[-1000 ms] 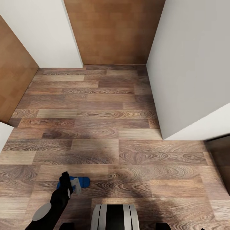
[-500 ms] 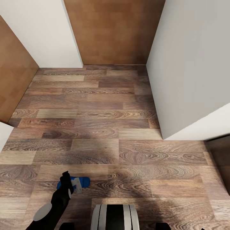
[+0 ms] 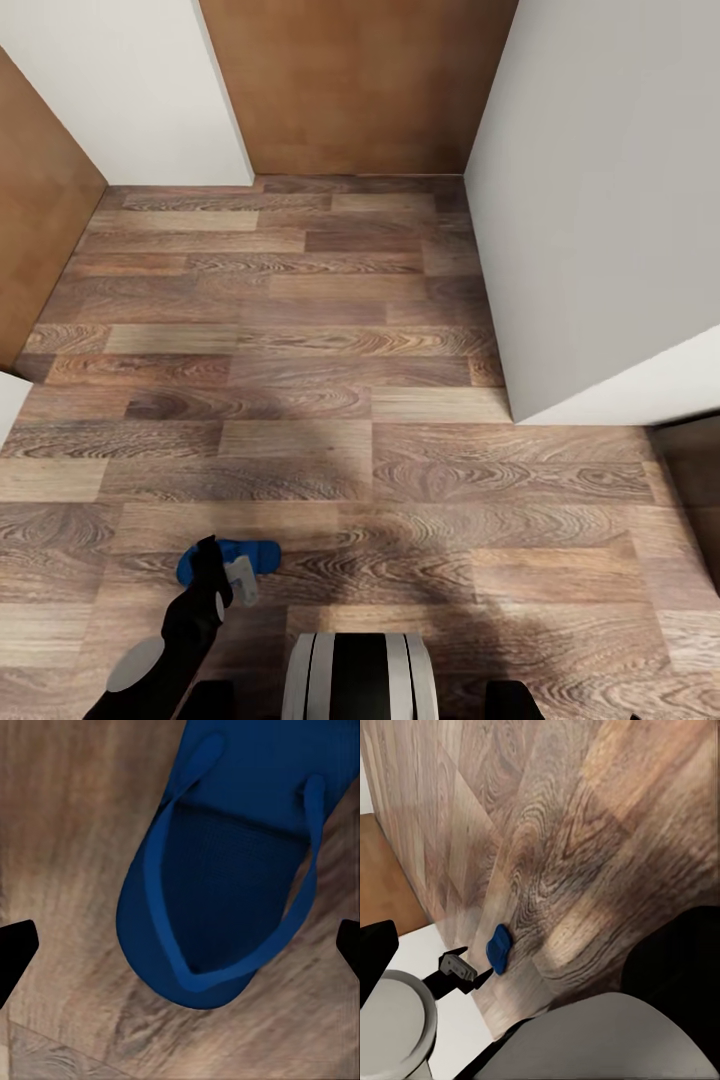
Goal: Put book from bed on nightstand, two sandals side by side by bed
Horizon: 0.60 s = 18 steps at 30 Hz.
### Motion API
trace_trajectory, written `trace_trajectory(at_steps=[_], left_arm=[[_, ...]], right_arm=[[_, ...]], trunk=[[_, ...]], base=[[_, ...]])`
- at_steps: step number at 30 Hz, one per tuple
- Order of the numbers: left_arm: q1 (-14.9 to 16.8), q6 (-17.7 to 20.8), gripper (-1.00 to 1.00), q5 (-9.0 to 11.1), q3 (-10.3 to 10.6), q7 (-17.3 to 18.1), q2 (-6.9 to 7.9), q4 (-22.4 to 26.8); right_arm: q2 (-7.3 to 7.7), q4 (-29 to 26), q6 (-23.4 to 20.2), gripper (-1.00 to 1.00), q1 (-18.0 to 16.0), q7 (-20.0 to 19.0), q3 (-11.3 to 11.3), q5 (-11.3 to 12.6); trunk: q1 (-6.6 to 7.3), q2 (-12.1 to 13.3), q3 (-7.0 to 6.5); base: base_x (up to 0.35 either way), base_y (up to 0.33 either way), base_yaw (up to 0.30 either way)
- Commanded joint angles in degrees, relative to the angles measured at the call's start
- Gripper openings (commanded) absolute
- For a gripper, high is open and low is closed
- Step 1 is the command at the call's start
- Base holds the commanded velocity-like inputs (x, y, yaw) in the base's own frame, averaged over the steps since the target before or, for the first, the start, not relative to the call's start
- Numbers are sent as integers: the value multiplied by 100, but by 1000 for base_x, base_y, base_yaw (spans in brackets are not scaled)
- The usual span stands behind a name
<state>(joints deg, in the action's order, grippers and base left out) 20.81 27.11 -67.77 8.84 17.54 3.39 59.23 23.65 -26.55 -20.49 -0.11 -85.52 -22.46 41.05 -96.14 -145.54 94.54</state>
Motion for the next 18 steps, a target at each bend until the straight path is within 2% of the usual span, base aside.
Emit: trace_trajectory(at_steps=[1,16,18], left_arm=[[2,23,100,-61,17,48,-4,10],[2,16,100,-59,13,48,-42,-173],[2,15,100,-59,13,48,-43,-174]], right_arm=[[0,0,-60,100,0,-17,-4,11],[1,0,-60,100,0,-17,-4,10],[0,0,-60,100,0,-17,-4,9]], trunk=[[-1,-3,26],[-4,-4,48],[-9,-7,92]], base=[[0,0,0],[0,0,0],[0,0,0]])
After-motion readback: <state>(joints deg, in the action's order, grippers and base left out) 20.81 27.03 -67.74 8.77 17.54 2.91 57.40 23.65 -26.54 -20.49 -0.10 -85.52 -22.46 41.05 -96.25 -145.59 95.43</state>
